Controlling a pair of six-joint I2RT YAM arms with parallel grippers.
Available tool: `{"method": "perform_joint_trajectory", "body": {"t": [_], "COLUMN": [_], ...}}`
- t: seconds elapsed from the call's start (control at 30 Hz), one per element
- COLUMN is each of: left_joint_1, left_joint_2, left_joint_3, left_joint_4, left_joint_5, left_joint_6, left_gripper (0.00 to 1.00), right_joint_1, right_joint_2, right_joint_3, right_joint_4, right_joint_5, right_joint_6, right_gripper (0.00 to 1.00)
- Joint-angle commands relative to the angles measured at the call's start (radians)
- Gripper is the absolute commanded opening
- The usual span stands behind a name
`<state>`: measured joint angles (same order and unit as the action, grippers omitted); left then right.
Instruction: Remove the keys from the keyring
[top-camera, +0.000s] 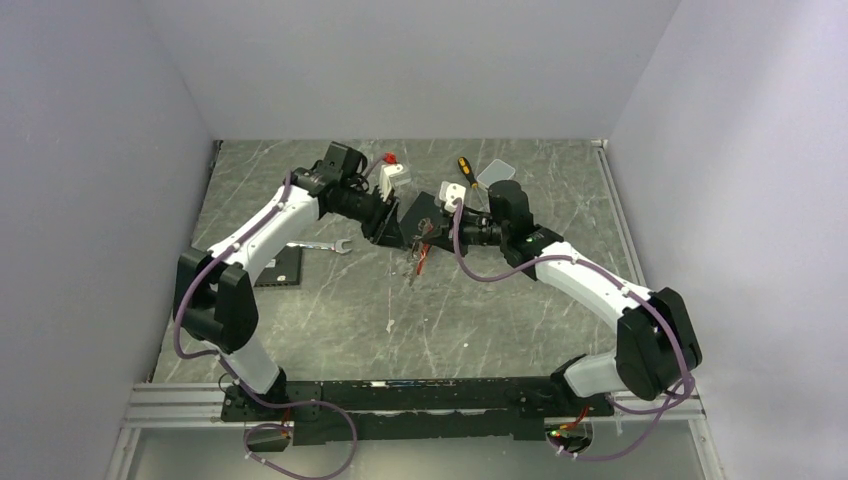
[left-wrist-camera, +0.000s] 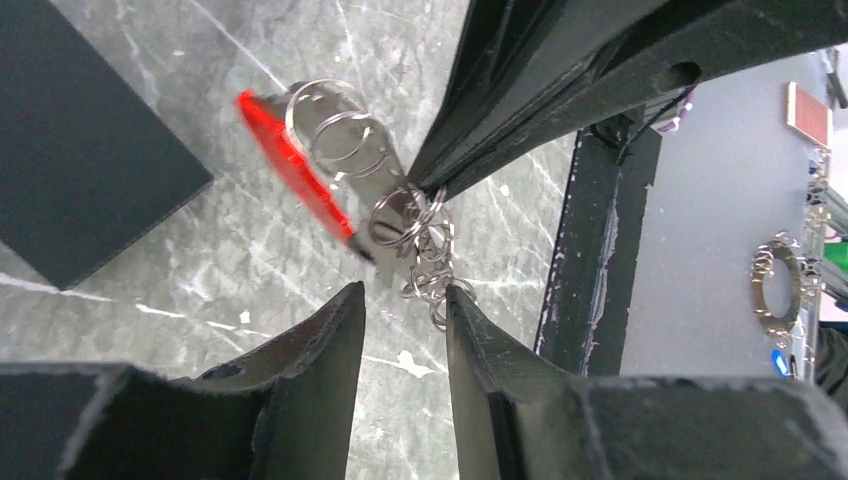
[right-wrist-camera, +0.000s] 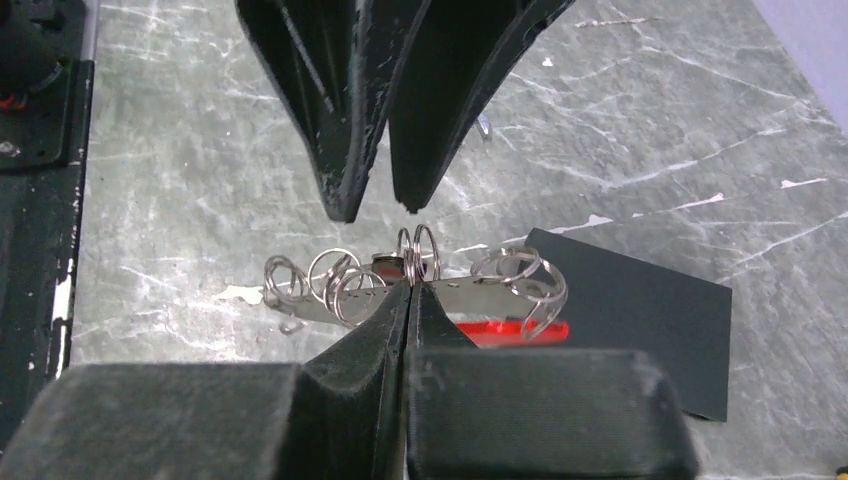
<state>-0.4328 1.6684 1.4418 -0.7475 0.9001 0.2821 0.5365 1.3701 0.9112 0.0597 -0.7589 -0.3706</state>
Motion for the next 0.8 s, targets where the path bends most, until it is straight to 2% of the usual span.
{"method": "perform_joint_trajectory", "body": {"t": [0.0,0.13,0.3,0.47,0.67,0.77], "left_joint_1": [-0.003,-0.003,-0.001,0.001,0.011,0.028], "left_joint_2": [-0.040,-0.029,-0.015,-0.005,-0.001,0.005], "left_joint_3": [-0.045,-0.069,-0.070,-0.082,-0.114,-0.141], "left_joint_4": [0.108,0.167,0.201,0.228,0.261,0.300], "left_joint_5": [0.099,0.146,0.192,0.220,0.229,0.238], "left_joint_6": [-0.047,-0.059,-0.062,-0.083,-0.124,-0.170], "left_gripper": [0.41,0.45,0.40,0.31,0.10,0.08], "right_joint_1": [-0.012,-0.013,-0.017,-0.017,-0.021,-0.030], "right_joint_2": [0.007,0.011,0.014,0.015,0.009,0.004], "right_joint_3": [-0.007,-0.006,-0.013,-0.018,-0.036,-0.043], "right_joint_4": [0.130,0.134,0.148,0.166,0.208,0.234], "right_joint_5": [-0.059,-0.069,-0.090,-0.086,-0.097,-0.096], "right_joint_6": [0.076,0.089,0.104,0.129,0.165,0.187], "right_gripper": [0.00,0.00,0.00,0.00,0.00,0.00]}}
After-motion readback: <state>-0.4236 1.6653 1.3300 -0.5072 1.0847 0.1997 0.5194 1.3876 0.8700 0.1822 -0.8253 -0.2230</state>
